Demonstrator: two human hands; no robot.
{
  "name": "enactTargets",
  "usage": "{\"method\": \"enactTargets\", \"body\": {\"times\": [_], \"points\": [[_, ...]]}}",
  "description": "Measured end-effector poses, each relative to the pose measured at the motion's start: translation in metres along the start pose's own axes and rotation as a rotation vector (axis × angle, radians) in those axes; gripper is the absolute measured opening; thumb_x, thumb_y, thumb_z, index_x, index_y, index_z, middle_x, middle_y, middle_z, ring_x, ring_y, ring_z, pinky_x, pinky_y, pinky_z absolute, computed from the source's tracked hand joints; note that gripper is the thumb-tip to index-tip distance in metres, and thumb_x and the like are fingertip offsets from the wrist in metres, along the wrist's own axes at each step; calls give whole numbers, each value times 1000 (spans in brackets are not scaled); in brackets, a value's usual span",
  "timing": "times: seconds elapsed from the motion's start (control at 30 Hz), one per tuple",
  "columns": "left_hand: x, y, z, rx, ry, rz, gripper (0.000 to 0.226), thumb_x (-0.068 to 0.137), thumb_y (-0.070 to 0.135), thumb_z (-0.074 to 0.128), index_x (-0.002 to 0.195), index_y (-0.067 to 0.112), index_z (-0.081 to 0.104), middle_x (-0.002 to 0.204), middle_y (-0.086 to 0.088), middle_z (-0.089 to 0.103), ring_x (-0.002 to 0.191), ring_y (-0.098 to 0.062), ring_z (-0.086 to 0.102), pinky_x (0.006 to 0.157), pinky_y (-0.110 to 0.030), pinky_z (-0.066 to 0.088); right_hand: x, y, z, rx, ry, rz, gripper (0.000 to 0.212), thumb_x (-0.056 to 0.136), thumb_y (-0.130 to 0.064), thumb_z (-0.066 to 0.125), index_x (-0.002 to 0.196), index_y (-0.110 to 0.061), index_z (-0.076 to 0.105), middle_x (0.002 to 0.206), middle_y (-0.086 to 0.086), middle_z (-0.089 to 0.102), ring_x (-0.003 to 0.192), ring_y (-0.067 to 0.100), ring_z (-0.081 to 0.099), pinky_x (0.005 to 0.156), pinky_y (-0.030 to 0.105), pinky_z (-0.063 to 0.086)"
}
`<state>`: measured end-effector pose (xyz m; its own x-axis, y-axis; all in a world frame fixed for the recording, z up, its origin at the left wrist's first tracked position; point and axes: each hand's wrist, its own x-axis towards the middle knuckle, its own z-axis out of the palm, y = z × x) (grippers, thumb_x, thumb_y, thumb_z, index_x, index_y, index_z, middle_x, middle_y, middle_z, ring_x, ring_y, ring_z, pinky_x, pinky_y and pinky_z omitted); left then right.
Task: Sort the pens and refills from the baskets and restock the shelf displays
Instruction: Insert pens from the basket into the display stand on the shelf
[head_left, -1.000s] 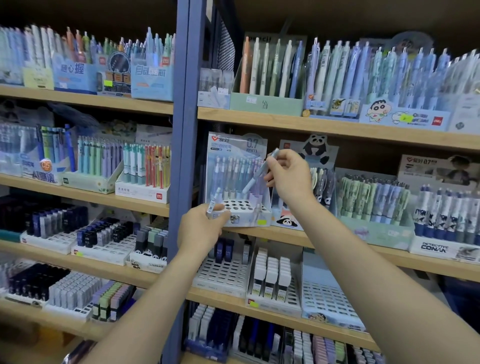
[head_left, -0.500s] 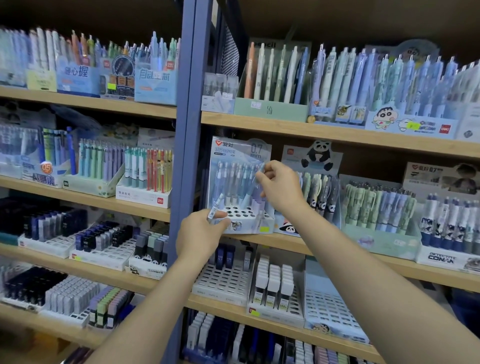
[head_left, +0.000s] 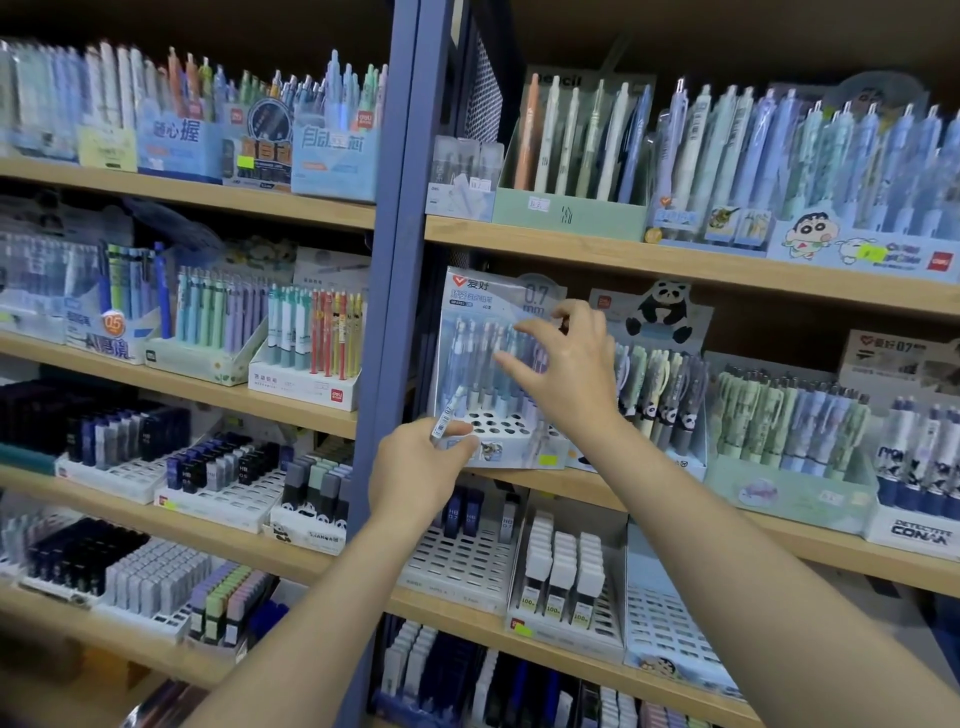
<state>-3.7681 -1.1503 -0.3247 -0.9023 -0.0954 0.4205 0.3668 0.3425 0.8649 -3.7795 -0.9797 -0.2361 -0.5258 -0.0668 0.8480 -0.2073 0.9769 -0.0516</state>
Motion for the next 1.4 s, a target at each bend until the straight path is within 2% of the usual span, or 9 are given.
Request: {"method": "enactTargets", "body": {"times": [0.2,0.33,0.47,0.6,0.73,0.83,1.0,1.2,1.4], "points": [[1,1,-2,-13,-29,23,3,91,36,71,93,38,73,84,18,66,78,-2,61,70,-26,51,-6,-3,-7,85,-99,96,45,98,-54,48,134,-30,59,144,5,39,138,22,27,113,49,24],[2,9,-8,-108,-99,34,10,93,35,68,91,28,76,59,11,59,57,-11,54,60,-26,48,-13,-12,-24,255,89,22,26,97,-19,54,117,-13,70,108,2,58,104,18,52,91,39,45],[-1,34,-12,-125,-197,45,17,94,35,68,87,21,74,41,11,49,41,-4,46,44,-15,38,-19,-31,-56,870,-378,307,16,96,-22,61,99,-15,76,74,-1,69,62,13,61,60,29,48],[-7,51,-6,-57,-291,101,27,95,35,65,69,26,63,46,14,52,53,-9,48,55,-26,38,-29,-27,-57,849,-552,271,19,90,-31,73,96,-13,75,77,-4,72,65,10,61,58,30,47],[-16,52,3,-189,-276,132,13,96,36,64,100,25,58,79,0,63,62,-15,56,59,-29,45,-35,-11,-60,981,-449,405,14,92,-21,72,88,-8,70,75,2,68,59,15,57,52,25,47],[-18,52,5,-291,-239,147,6,99,25,61,99,19,58,78,-10,67,54,-16,62,50,-24,48,-37,-1,-61,1054,-325,551,15,93,-20,70,90,-6,68,81,10,67,61,16,63,54,25,52],[-18,52,13,-274,-158,186,7,100,21,61,94,20,65,82,-1,71,66,-11,67,58,-21,53,-37,0,-58,1150,-284,574,19,98,-15,63,95,3,64,86,11,69,74,23,73,75,35,61],[-4,24,15,166,1,384,21,97,27,65,115,20,71,117,7,67,116,-13,53,94,-24,33,-19,8,-56,920,7,535,12,100,-18,58,99,-13,69,87,6,72,76,20,73,75,38,63],[-4,8,23,501,84,480,22,97,39,60,112,30,74,118,12,68,120,-14,50,103,-34,14,-13,8,-40,671,36,419,13,98,-20,60,94,-11,69,84,3,69,83,22,68,75,47,60]]}}
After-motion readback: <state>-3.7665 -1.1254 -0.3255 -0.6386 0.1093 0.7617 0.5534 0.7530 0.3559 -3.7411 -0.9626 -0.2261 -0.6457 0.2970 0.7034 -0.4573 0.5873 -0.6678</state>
